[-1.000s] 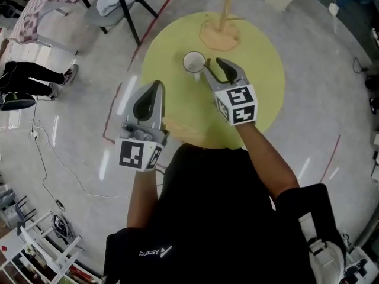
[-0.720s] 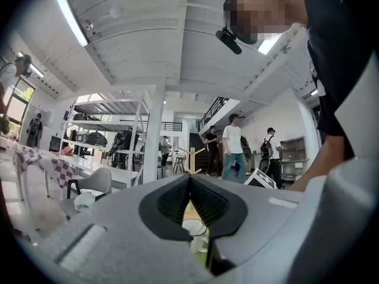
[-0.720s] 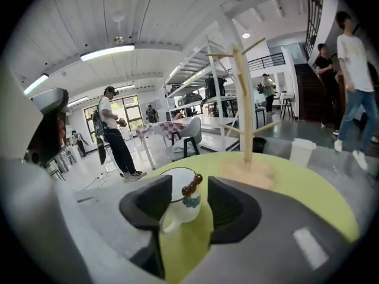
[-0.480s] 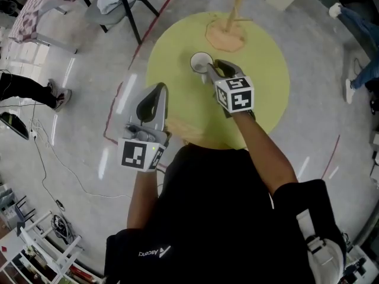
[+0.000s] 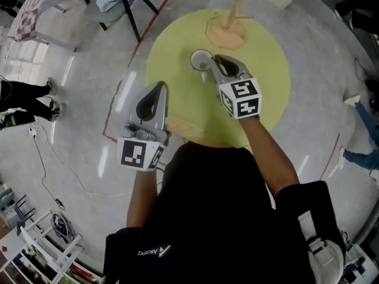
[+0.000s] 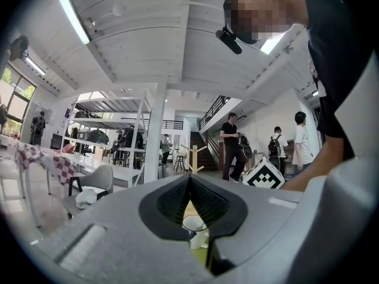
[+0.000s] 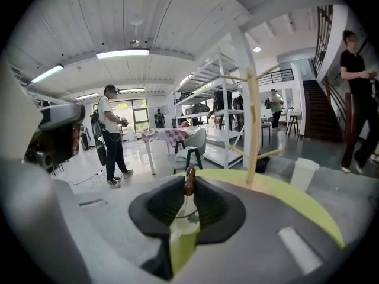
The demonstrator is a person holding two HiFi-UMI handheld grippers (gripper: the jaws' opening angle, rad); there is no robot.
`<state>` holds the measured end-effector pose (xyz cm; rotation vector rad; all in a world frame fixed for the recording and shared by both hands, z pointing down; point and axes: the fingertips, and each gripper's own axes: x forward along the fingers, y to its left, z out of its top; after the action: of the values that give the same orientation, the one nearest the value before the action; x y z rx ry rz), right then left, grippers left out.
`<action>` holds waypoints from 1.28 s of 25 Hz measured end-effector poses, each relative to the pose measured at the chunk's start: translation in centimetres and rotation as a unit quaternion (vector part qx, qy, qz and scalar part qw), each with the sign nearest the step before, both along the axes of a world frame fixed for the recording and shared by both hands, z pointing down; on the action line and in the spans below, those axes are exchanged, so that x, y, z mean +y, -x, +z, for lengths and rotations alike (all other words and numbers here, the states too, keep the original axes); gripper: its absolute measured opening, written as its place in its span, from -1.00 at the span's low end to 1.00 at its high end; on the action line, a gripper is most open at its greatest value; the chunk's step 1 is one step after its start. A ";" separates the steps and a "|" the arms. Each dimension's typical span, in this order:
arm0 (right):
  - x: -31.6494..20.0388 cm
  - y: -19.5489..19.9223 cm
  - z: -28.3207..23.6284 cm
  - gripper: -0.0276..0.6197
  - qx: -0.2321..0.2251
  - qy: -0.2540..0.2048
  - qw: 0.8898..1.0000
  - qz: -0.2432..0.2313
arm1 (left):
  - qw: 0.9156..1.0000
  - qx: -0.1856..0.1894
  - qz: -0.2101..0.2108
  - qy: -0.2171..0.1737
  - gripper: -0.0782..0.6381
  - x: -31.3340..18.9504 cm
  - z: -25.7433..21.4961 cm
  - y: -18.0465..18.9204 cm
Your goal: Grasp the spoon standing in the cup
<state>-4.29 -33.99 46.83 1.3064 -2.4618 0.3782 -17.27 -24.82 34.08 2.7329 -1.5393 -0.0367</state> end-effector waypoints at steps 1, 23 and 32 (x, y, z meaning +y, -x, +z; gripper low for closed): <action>0.3 0.0 -1.0 -0.76 0.000 -0.012 1.000 -0.003 | 1.000 0.000 0.001 -0.002 -0.75 0.1 -0.1 0.0; 9.2 -1.6 -15.8 -0.76 -0.078 -0.123 0.987 -0.062 | 0.998 0.003 0.039 -0.046 -0.75 1.3 -4.0 -2.5; 9.8 -1.4 -16.4 -0.76 -0.077 -0.125 0.987 -0.070 | 0.998 0.003 0.039 -0.049 -0.75 1.8 -4.7 -2.8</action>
<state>-2.86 -24.19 30.46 1.2274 -2.7850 0.1427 -14.52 -22.98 29.37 2.8631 -1.4647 -0.1235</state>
